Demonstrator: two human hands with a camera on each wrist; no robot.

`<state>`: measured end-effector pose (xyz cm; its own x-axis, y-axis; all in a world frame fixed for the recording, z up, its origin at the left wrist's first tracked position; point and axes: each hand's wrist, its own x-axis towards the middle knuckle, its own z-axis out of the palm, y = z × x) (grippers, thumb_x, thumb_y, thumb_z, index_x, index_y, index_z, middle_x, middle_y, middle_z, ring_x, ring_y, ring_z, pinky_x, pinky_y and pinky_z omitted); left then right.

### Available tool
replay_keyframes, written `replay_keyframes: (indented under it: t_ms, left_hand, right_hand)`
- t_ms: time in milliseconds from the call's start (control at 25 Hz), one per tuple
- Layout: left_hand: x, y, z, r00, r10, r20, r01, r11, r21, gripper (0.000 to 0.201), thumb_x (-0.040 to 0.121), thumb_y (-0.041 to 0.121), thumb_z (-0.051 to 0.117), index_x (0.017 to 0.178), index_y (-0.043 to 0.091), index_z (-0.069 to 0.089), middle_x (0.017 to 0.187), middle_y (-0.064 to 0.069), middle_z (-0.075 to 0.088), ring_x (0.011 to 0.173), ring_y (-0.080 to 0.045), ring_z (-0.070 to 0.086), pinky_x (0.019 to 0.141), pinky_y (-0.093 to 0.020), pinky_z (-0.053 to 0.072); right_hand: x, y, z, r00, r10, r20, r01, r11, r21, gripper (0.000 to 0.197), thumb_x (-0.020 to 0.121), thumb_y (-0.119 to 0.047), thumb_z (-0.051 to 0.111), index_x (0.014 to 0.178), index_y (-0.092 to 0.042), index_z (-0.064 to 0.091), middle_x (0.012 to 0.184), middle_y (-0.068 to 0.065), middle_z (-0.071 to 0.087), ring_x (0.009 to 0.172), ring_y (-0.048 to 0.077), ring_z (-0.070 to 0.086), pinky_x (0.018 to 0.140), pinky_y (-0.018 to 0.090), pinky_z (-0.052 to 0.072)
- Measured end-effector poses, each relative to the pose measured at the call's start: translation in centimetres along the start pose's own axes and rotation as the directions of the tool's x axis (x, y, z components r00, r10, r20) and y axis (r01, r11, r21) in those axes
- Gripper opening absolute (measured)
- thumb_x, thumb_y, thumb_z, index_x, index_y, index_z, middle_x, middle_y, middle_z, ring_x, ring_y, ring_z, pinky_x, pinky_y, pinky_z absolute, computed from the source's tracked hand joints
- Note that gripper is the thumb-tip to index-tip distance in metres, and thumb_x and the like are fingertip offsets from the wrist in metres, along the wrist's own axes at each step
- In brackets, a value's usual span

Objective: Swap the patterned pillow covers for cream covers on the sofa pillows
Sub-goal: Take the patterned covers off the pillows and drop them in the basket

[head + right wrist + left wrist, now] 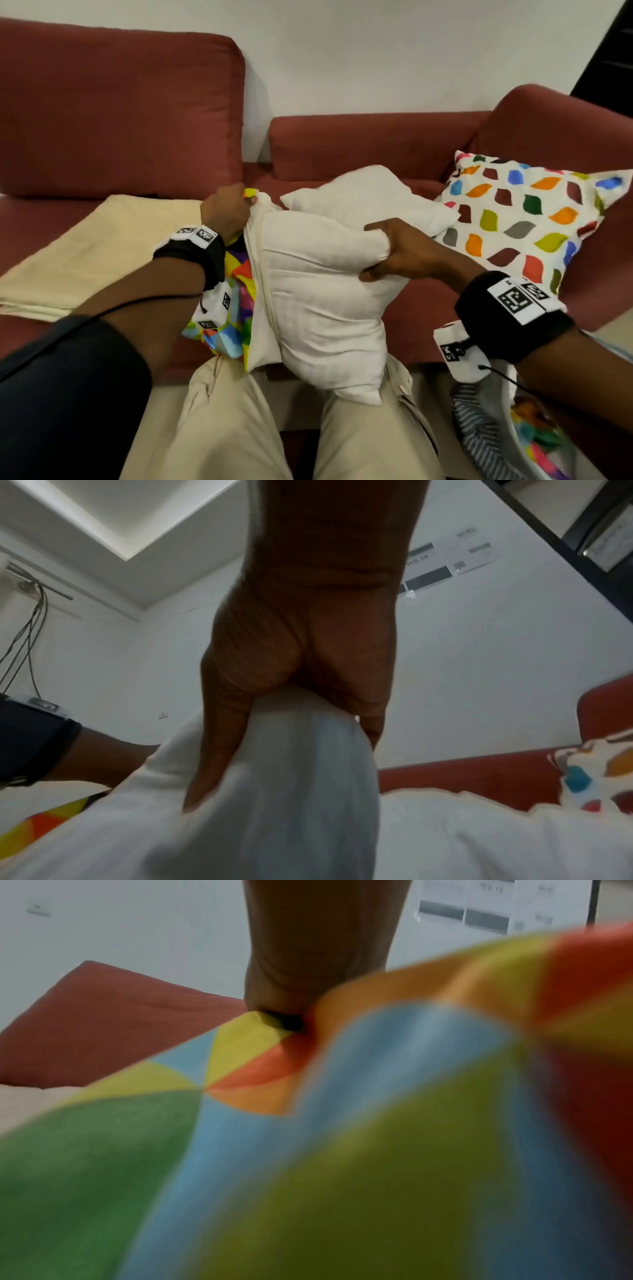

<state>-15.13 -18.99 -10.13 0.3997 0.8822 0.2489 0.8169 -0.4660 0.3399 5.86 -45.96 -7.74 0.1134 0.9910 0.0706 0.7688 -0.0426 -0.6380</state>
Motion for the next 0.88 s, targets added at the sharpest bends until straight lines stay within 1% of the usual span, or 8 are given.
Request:
replay_keyframes:
  t_ms: [120,240,320,440,560,720,840,880]
  left_hand:
    - [-1.5,0.6,0.5,1.0,-0.017,-0.022,0.01,0.966,-0.26,0.03,0.096,0.038,0.05,0.109,0.012,0.059,0.113,-0.02,0.064,0.106,-0.041,0.059,0.084,-0.044,0.046]
    - [-2.8,1.0,-0.1,0.997,0.035,-0.073,-0.066,0.875,-0.479,0.035,0.096,0.039,0.051,0.108,0.007,0.061,0.109,-0.018,0.067,0.103,-0.037,0.061,0.085,-0.044,0.049]
    - [-3.8,0.8,-1.5,0.993,0.029,-0.111,-0.08,0.864,-0.497,0.049,0.091,0.052,0.047,0.108,0.008,0.06,0.107,-0.014,0.068,0.101,-0.034,0.062,0.085,-0.046,0.05]
    - [-4.9,-0.1,-3.5,0.998,-0.02,-0.062,-0.003,0.94,-0.341,0.064,0.08,0.071,0.053,0.107,0.013,0.055,0.104,-0.008,0.064,0.1,-0.031,0.061,0.079,-0.04,0.048]
    - [-4.7,-2.3,-4.8,0.996,-0.09,0.002,0.09,0.992,-0.086,0.077,0.072,0.073,0.062,0.125,0.019,0.051,0.123,-0.009,0.061,0.113,-0.033,0.058,0.086,-0.041,0.045]
    - [-3.2,-2.9,-4.9,0.998,-0.039,-0.05,0.043,0.995,0.089,0.049,0.082,0.053,0.063,0.114,0.015,0.06,0.115,-0.016,0.063,0.107,-0.04,0.06,0.083,-0.041,0.046]
    - [-2.3,-3.0,-4.8,0.991,0.005,-0.133,0.018,0.986,0.168,0.034,0.088,0.04,0.057,0.105,0.01,0.061,0.108,-0.02,0.065,0.099,-0.043,0.062,0.077,-0.041,0.047]
    - [-2.3,-4.0,-5.0,0.989,-0.037,-0.145,0.06,0.987,0.151,0.032,0.091,0.037,0.054,0.103,0.008,0.061,0.107,-0.021,0.065,0.098,-0.044,0.062,0.076,-0.042,0.046]
  right_hand:
    - [1.3,-1.7,-1.0,0.972,0.234,0.023,-0.221,0.943,-0.25,0.085,0.051,-0.043,0.092,0.12,-0.022,0.048,0.117,-0.001,0.054,0.11,0.024,0.053,0.094,0.039,0.044]
    - [3.7,-6.5,0.2,0.975,0.2,-0.093,-0.22,0.844,-0.489,0.117,0.054,-0.064,0.082,0.147,-0.02,0.024,0.146,0.009,0.037,0.136,0.032,0.035,0.115,0.054,0.021]
    - [5.3,-8.9,2.7,0.985,0.163,-0.054,-0.164,0.807,-0.568,0.122,0.053,-0.073,0.078,0.147,-0.018,0.022,0.148,0.011,0.036,0.137,0.033,0.033,0.113,0.055,0.018]
    - [6.8,-10.5,5.8,0.991,0.131,-0.016,-0.118,0.825,-0.553,0.113,0.049,-0.068,0.082,0.137,-0.016,0.034,0.132,0.009,0.049,0.123,0.032,0.048,0.099,0.047,0.036]
    - [7.9,-10.4,5.9,0.997,0.013,0.073,0.021,0.896,-0.443,0.098,0.053,-0.05,0.089,0.132,-0.019,0.04,0.124,0.005,0.058,0.114,0.029,0.055,0.092,0.041,0.044]
    - [7.3,-9.9,4.8,0.985,-0.095,0.143,0.122,0.975,-0.188,0.085,0.055,-0.027,0.09,0.132,-0.027,0.053,0.12,0.0,0.064,0.109,0.023,0.058,0.093,0.042,0.048]
    - [5.6,-9.0,3.2,0.985,-0.142,0.097,0.148,0.987,-0.059,0.064,0.052,-0.02,0.089,0.112,-0.027,0.068,0.1,-0.004,0.071,0.093,0.016,0.065,0.081,0.033,0.051]
    - [4.8,-8.6,1.8,0.986,-0.152,0.061,0.152,0.988,-0.001,0.055,0.052,-0.017,0.09,0.104,-0.024,0.071,0.096,-0.002,0.072,0.089,0.012,0.066,0.077,0.03,0.051]
